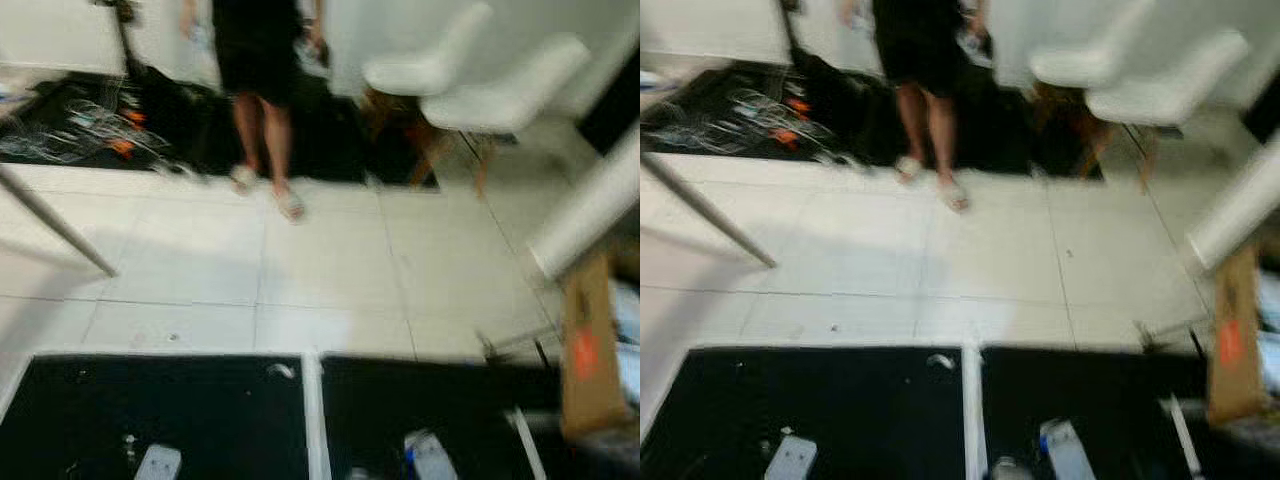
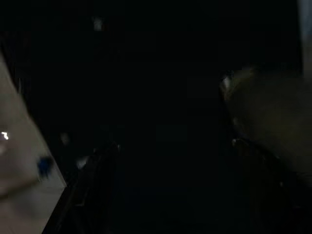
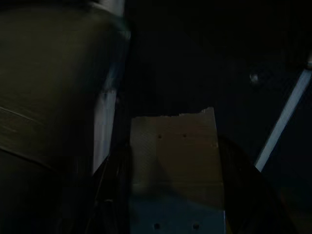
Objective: Picking trash to rubbish bin
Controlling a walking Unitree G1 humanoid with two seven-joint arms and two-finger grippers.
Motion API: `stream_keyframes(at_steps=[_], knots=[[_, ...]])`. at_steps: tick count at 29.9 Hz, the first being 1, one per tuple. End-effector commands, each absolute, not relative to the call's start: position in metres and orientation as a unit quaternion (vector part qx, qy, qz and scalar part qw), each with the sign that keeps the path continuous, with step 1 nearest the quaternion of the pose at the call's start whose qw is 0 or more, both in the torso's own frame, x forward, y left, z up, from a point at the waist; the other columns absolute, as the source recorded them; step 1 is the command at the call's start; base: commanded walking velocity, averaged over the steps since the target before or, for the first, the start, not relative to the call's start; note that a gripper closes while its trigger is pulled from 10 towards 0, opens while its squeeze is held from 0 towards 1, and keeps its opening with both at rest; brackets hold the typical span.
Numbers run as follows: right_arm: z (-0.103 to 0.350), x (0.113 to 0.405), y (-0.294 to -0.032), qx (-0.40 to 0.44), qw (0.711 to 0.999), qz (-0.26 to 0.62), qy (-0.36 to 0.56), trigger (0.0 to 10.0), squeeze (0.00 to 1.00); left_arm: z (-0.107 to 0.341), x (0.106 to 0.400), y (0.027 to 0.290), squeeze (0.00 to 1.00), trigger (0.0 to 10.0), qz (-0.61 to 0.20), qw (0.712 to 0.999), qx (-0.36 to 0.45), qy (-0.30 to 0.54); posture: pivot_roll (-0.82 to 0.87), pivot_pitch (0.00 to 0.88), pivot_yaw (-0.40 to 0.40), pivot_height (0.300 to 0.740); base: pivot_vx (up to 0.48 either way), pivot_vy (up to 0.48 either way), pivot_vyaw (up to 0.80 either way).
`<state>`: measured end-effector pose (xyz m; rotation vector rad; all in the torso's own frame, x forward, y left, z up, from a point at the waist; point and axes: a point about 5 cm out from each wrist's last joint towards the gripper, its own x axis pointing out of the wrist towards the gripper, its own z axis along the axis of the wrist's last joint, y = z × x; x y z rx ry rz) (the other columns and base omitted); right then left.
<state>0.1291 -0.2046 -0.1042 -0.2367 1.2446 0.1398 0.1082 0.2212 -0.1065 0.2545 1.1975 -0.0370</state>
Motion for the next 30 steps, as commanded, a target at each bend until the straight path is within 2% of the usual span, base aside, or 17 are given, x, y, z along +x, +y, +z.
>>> stream_keyframes(at_steps=[1,3,4,6,8,9,11,12,14,15,18,21,26,30], knots=[[-0.102,0.134,-0.206,-0.102,0.812,0.054,0.572,10.0,0.0,-0.109,0.101,0.219,0.0,10.0,-0.025,0.812,0.122,0.571,0.12,0.032,-0.014,0.74,0.0,0.0,-0.8],[-0.101,0.138,-0.205,-0.1,0.817,0.052,0.566,10.0,0.0,-0.109,0.1,0.219,0.0,10.0,-0.025,0.811,0.122,0.571,0.12,0.032,-0.014,0.74,0.0,0.0,-0.8],[-0.095,0.156,-0.202,-0.093,0.836,0.048,0.539,10.0,0.0,-0.109,0.1,0.219,0.0,10.0,-0.027,0.811,0.124,0.571,0.12,0.034,-0.009,0.74,0.0,0.0,-0.8],[-0.087,0.176,-0.196,-0.083,0.856,0.046,0.508,10.0,0.0,-0.109,0.1,0.219,0.0,10.0,-0.027,0.811,0.125,0.571,0.12,0.034,-0.009,0.74,0.0,0.0,-0.8],[-0.079,0.194,-0.191,-0.065,0.875,0.043,0.479,10.0,0.0,-0.109,0.1,0.219,0.0,10.0,-0.028,0.811,0.125,0.571,0.12,0.034,-0.009,0.74,0.0,0.0,-0.8],[-0.079,0.194,-0.191,-0.065,0.875,0.043,0.479,10.0,0.0,-0.109,0.1,0.219,0.0,10.0,-0.028,0.811,0.125,0.571,0.12,0.034,-0.009,0.74,0.0,0.0,-0.8],[-0.049,0.244,-0.178,-0.026,0.918,0.046,0.394,10.0,0.0,-0.109,0.101,0.219,0.0,10.0,-0.029,0.811,0.127,0.571,0.11,0.031,-0.008,0.74,0.0,0.0,-0.8],[-0.049,0.244,-0.178,-0.026,0.918,0.046,0.394,10.0,0.0,-0.109,0.101,0.219,0.0,10.0,-0.029,0.811,0.127,0.571,0.11,0.031,-0.008,0.74,0.0,0.0,-0.8],[-0.03,0.27,-0.172,-0.01,0.937,0.045,0.345,10.0,0.0,-0.109,0.102,0.219,0.0,10.0,-0.029,0.811,0.127,0.57,0.11,0.031,-0.008,0.74,0.0,0.0,-0.8],[-0.03,0.27,-0.172,-0.01,0.937,0.045,0.345,10.0,0.0,-0.109,0.102,0.219,0.0,10.0,-0.029,0.811,0.127,0.57,0.11,0.031,-0.008,0.74,0.0,0.0,-0.8],[0.007,0.309,-0.165,0.03,0.963,0.033,0.266,10.0,0.0,-0.109,0.103,0.218,0.0,10.0,-0.029,0.812,0.127,0.569,0.12,0.024,-0.014,0.74,0.0,0.0,-0.8],[0.04,0.337,-0.161,0.07,0.977,0.023,0.2,10.0,0.0,-0.109,0.104,0.218,0.0,10.0,-0.027,0.813,0.125,0.568,0.13,0.023,-0.02,0.74,0.0,0.0,-0.8],[0.068,0.356,-0.159,0.076,0.986,0.014,0.149,10.0,0.0,-0.109,0.103,0.217,0.0,10.0,-0.023,0.814,0.122,0.568,0.14,0.023,-0.032,0.74,0.0,0.0,-0.8],[0.074,0.359,-0.159,0.071,0.988,0.016,0.137,10.0,0.0,-0.109,0.102,0.216,0.0,10.0,-0.023,0.813,0.121,0.569,0.14,0.023,-0.032,0.74,0.0,0.0,-0.8]])
